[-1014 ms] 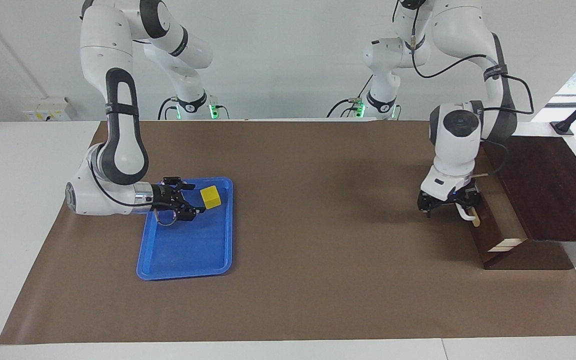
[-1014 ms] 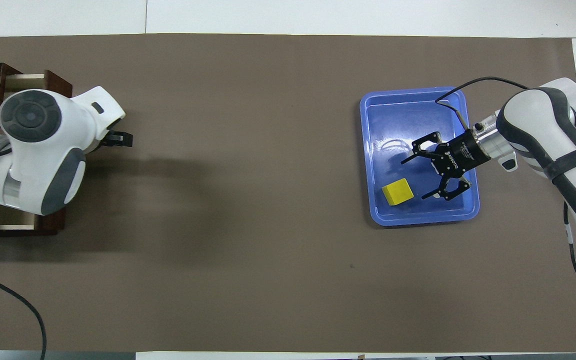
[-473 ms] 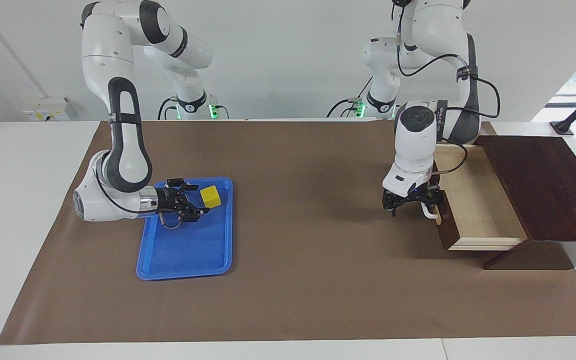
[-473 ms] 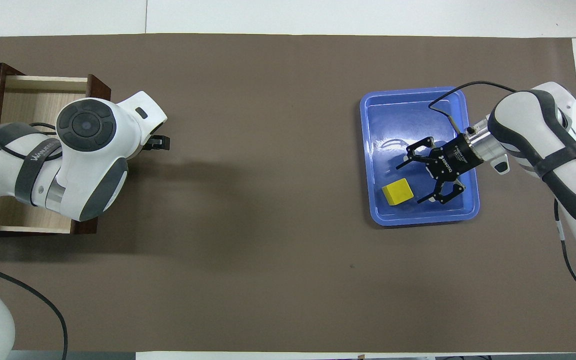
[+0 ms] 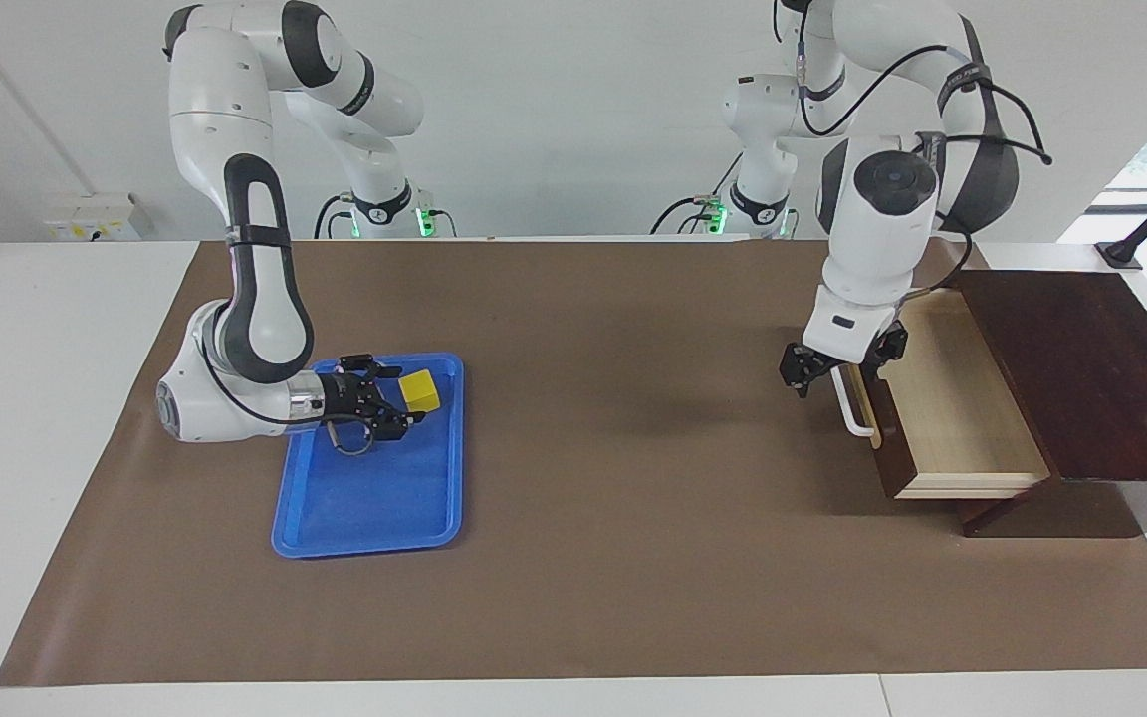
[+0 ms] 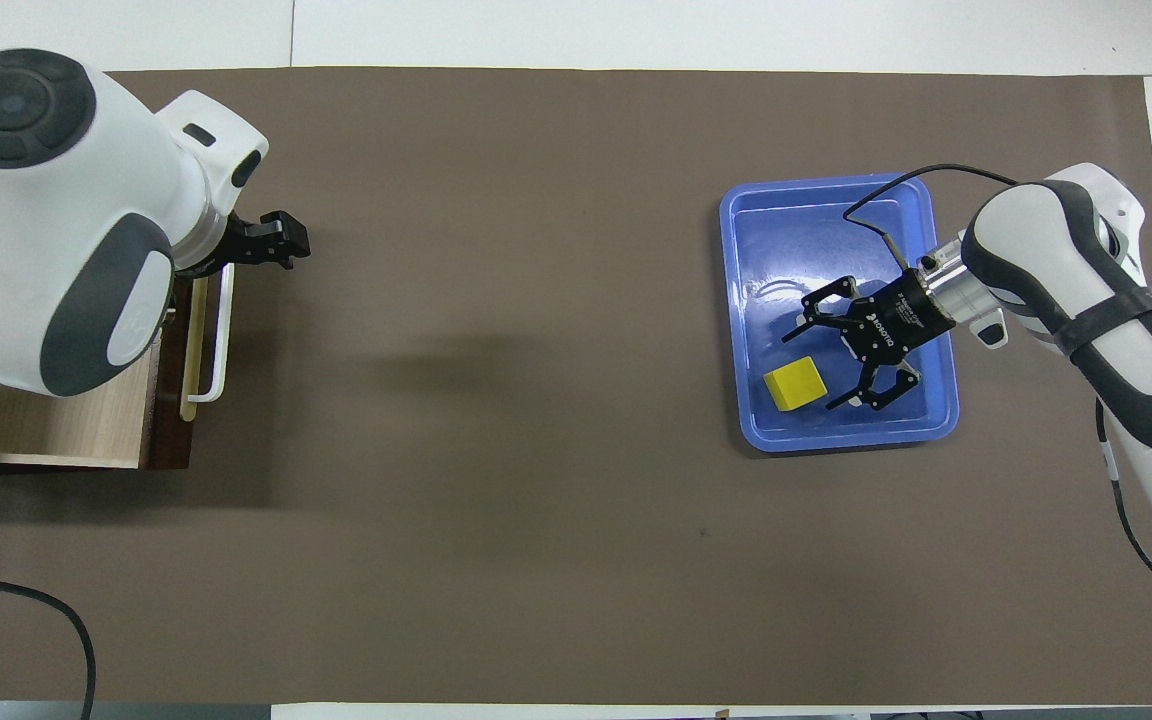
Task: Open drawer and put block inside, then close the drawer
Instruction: 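Grasp the yellow block with the right gripper while the left gripper pulls the drawer open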
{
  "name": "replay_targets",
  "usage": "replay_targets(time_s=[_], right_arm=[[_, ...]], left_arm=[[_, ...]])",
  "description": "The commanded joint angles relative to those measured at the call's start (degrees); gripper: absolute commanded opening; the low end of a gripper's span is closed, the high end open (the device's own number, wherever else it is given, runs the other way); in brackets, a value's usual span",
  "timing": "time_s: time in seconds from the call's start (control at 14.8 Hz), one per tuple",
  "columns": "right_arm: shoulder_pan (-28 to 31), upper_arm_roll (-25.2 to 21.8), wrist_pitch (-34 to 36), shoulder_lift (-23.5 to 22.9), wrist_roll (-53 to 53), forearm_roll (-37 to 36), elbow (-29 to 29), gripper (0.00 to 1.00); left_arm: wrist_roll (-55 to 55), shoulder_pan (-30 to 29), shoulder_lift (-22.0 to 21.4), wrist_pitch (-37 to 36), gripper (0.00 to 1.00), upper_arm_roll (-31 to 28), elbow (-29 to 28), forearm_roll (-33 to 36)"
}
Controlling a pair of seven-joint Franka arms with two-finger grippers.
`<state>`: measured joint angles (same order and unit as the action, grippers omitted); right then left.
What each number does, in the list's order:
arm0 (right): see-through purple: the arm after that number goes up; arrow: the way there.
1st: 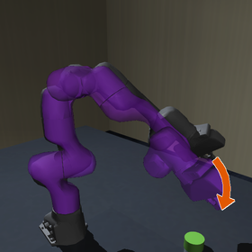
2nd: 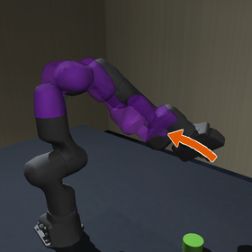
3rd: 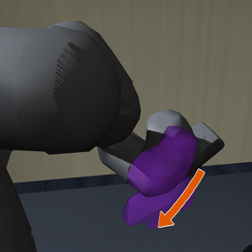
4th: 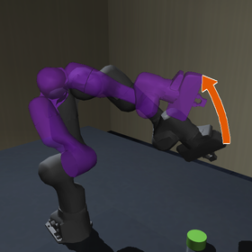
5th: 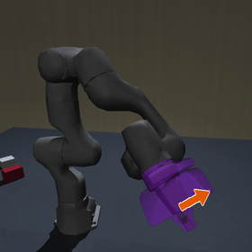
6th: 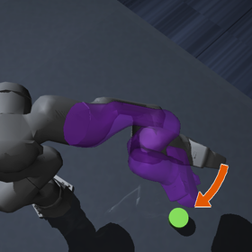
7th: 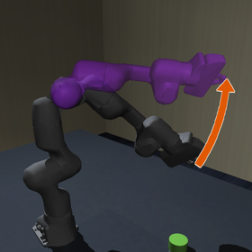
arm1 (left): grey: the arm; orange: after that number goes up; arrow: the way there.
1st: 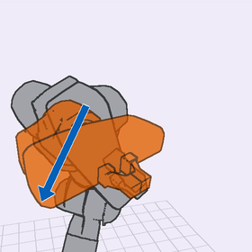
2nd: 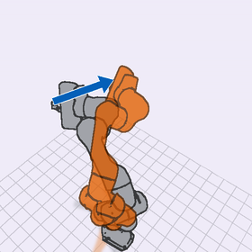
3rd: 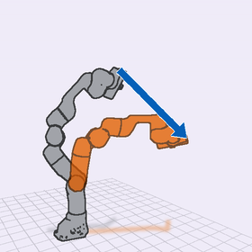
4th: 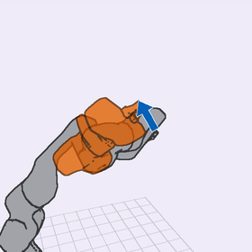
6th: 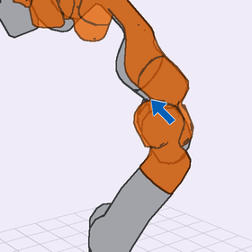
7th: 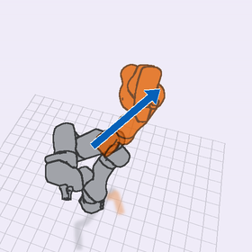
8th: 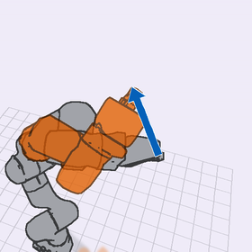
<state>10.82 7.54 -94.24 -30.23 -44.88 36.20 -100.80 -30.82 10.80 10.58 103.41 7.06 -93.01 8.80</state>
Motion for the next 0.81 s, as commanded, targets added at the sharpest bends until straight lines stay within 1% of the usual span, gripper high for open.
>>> replay_targets(time_s=[0.0, 0.07, 0.2, 0.34, 0.41, 0.47, 0.54, 0.61, 0.74], right_arm=[[0.3, 0.1, 0.4, -0.5, -0.9, 1.2, 0.3, 0.90], [0.3, 0.1, 0.0, -0.5, -0.8, 1.2, -0.2, 0.81], [0.4, 0.1, -0.1, -0.5, -0.8, 1.2, -0.4, 0.68], [0.4, 0.0, -0.2, -0.5, -0.6, 1.2, -0.4, 0.48], [0.5, 0.0, -0.3, -0.5, -0.6, 1.2, -0.4, 0.21], [0.5, 0.0, -0.4, -0.5, -0.6, 1.2, -0.4, 0.00], [0.6, 0.0, -0.4, -0.5, -0.7, 1.2, -0.1, 0.00], [0.5, 0.0, -0.4, -0.4, -0.7, 1.2, 0.2, 0.00], [0.3, 0.1, -0.2, 0.5, -1.5, 1.3, 0.8, 0.00]], left_arm=[[-18.7, 3.5, 0.6, -4.9, 1.00, -0.6, 4.3, -6.3], [-28.4, 4.3, 0.1, -3.8, 1.00, -0.5, 2.9, -7.1], [-42.3, 6.3, -1.3, -0.5, 1.00, -0.4, -0.1, -8.3], [-52.4, 7.6, -1.4, -0.2, 1.00, -0.4, -0.4, -8.5], [-57.2, 8.1, -1.3, 0.6, 1.00, -0.3, -0.9, -8.5], [-62.3, 8.6, -1.3, 2.9, 1.00, -0.3, -2.2, -8.5], [-68.8, 9.3, -1.3, 6.4, 1.00, -0.4, -4.1, -8.5], [-73.4, 9.4, -0.9, 8.1, 1.00, -0.4, -5.0, -8.5], [-79.4, 9.5, 0.3, 9.6, 1.00, -0.5, -5.2, -8.5]])
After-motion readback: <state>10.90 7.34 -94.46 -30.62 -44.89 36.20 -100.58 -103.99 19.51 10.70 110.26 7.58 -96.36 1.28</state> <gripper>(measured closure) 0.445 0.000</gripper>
